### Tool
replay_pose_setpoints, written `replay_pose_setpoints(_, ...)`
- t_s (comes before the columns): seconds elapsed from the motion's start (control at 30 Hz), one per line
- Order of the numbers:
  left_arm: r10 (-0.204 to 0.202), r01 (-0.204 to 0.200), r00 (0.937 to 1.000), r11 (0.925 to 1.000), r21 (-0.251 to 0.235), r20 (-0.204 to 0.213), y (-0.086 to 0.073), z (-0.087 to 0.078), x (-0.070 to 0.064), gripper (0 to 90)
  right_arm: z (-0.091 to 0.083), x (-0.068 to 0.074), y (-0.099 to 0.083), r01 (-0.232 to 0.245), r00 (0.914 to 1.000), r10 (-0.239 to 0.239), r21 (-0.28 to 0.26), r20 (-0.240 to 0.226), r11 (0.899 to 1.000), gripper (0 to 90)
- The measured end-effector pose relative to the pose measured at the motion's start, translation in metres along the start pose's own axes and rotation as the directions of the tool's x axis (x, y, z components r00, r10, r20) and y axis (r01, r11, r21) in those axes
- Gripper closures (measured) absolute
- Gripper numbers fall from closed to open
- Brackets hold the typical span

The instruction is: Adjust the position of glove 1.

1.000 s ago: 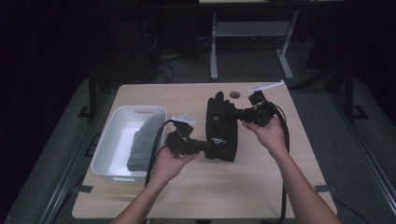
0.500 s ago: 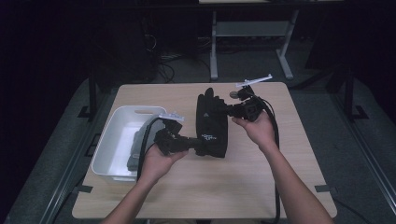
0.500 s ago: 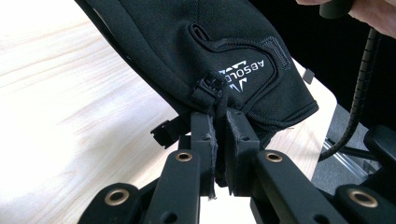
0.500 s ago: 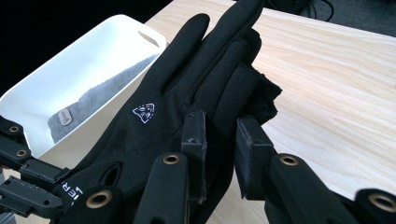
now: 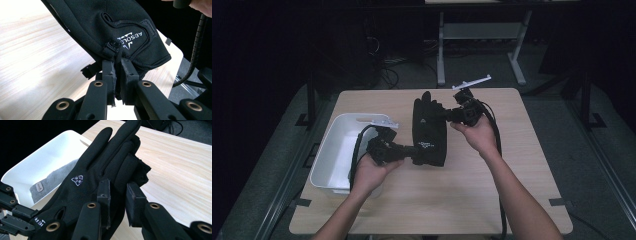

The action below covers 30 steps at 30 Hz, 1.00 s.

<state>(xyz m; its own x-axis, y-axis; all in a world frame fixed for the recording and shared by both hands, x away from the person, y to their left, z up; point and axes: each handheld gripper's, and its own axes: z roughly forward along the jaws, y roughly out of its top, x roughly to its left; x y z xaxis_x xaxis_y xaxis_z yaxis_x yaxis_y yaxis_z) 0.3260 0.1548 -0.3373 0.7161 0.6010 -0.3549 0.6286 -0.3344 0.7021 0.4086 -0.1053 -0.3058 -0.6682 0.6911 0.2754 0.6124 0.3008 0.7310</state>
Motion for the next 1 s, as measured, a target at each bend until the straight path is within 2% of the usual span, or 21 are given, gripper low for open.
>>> replay_pose_setpoints(0.33,-0.016,0.016,0.9997,0.9998,-0.015,-0.019,-0.004,-0.012,0.008,83.5,0.011,0.012,0.012,0.017,0.9998,-0.017,0.000,-0.008,1.000,75.3)
replay_pose_setpoints(0.37,-0.012,0.012,0.9997,0.9999,-0.012,-0.021,-0.004,-0.014,0.009,83.5,0.013,0.014,0.013,0.005,0.9999,-0.005,0.002,-0.010,1.000,75.2)
replay_pose_setpoints(0.57,-0.021,0.021,0.9993,0.9996,-0.018,-0.030,-0.009,-0.021,0.014,83.5,0.021,0.020,0.018,0.026,0.9996,-0.026,0.006,-0.014,1.000,75.2)
replay_pose_setpoints(0.67,-0.028,0.028,0.9991,0.9993,-0.025,-0.031,-0.012,-0.025,0.017,83.6,0.025,0.024,0.021,0.018,0.9996,-0.018,0.015,-0.020,1.000,75.3)
replay_pose_setpoints(0.77,-0.031,0.030,0.9989,0.9993,-0.024,-0.036,-0.014,-0.028,0.020,83.6,0.029,0.026,0.023,0.035,0.9992,-0.035,0.013,-0.021,0.999,75.2)
replay_pose_setpoints(0.97,-0.038,0.037,0.9982,0.9989,-0.028,-0.046,-0.017,-0.035,0.025,83.6,0.036,0.033,0.028,0.037,0.9990,-0.036,0.009,-0.027,0.999,75.3)
replay_pose_setpoints(1.0,-0.049,0.048,0.9979,0.9984,-0.031,-0.043,-0.018,-0.036,0.026,83.6,0.038,0.035,0.028,0.023,0.9993,-0.023,0.011,-0.029,1.000,75.3)
